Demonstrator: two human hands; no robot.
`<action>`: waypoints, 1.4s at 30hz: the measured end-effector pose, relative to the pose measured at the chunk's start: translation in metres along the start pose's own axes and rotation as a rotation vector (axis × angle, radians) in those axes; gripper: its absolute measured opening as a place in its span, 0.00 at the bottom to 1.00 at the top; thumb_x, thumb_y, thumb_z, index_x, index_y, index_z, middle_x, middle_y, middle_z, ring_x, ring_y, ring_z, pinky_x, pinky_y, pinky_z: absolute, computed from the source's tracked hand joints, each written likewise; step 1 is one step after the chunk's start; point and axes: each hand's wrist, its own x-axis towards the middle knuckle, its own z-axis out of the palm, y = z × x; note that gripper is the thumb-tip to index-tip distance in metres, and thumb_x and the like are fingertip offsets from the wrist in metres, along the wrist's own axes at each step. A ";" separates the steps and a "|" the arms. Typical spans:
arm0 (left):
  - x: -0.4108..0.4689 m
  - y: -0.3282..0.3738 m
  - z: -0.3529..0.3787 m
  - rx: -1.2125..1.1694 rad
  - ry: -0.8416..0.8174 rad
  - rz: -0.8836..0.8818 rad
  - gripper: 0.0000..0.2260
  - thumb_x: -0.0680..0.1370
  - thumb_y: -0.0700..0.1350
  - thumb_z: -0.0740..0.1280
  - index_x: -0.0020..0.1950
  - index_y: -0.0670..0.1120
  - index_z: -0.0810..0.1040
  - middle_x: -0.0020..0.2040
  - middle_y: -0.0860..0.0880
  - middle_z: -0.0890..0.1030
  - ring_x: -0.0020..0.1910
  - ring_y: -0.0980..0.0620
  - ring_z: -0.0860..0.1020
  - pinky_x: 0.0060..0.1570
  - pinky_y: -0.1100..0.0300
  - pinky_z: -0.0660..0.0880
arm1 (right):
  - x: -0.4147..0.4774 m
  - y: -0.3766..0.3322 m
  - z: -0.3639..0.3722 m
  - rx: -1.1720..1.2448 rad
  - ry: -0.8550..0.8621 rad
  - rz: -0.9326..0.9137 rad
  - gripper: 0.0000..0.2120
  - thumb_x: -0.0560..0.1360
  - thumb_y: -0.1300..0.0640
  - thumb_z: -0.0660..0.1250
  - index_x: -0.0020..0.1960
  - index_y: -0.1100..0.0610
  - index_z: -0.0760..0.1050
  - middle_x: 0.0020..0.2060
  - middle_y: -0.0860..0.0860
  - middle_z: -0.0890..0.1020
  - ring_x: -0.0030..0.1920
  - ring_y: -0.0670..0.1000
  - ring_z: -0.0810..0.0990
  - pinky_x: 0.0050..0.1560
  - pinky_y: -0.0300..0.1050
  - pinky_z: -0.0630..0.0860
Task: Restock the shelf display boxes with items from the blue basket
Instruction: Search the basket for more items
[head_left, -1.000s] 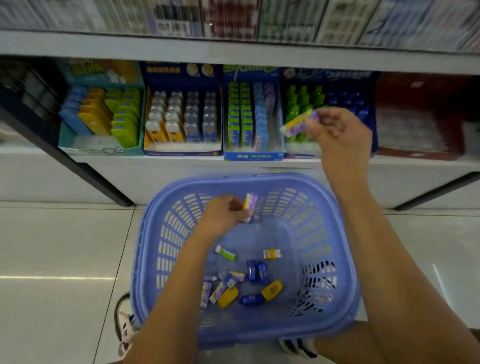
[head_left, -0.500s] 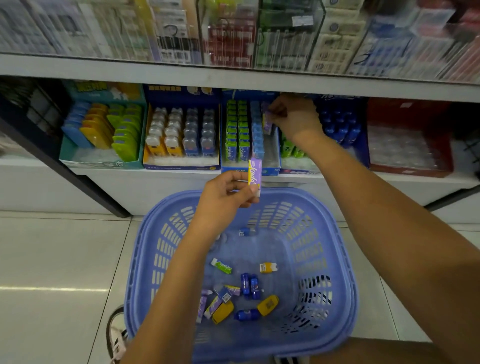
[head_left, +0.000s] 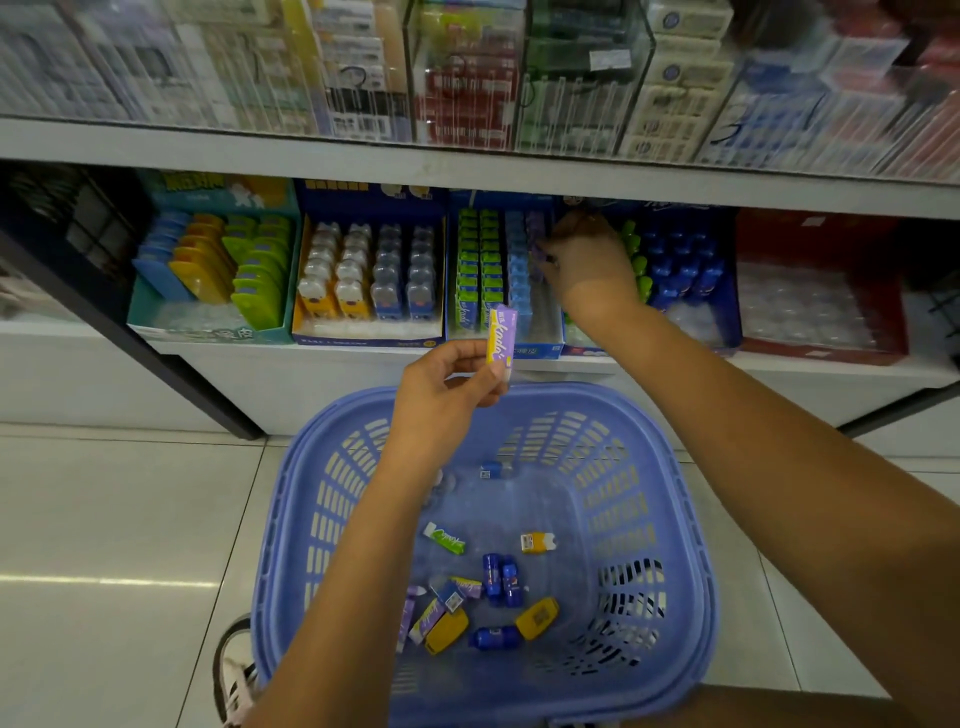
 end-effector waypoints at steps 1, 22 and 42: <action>0.000 0.000 0.000 0.010 0.013 0.009 0.07 0.77 0.37 0.67 0.52 0.46 0.78 0.42 0.49 0.81 0.36 0.59 0.81 0.39 0.67 0.78 | -0.011 -0.002 -0.004 0.098 0.040 -0.007 0.17 0.80 0.56 0.60 0.68 0.57 0.72 0.64 0.59 0.72 0.64 0.58 0.69 0.62 0.46 0.66; 0.036 0.000 -0.003 0.969 -0.139 0.304 0.30 0.81 0.45 0.62 0.78 0.46 0.51 0.79 0.50 0.51 0.78 0.53 0.46 0.75 0.58 0.52 | -0.007 0.013 0.009 0.563 0.128 0.070 0.09 0.75 0.60 0.67 0.55 0.59 0.78 0.48 0.56 0.83 0.46 0.52 0.81 0.41 0.28 0.68; 0.041 -0.004 -0.008 0.919 -0.176 0.309 0.30 0.80 0.45 0.63 0.78 0.48 0.52 0.79 0.53 0.51 0.77 0.56 0.45 0.67 0.70 0.48 | 0.003 0.019 0.000 0.349 0.003 -0.048 0.10 0.76 0.59 0.67 0.55 0.62 0.78 0.53 0.57 0.81 0.53 0.55 0.78 0.45 0.36 0.66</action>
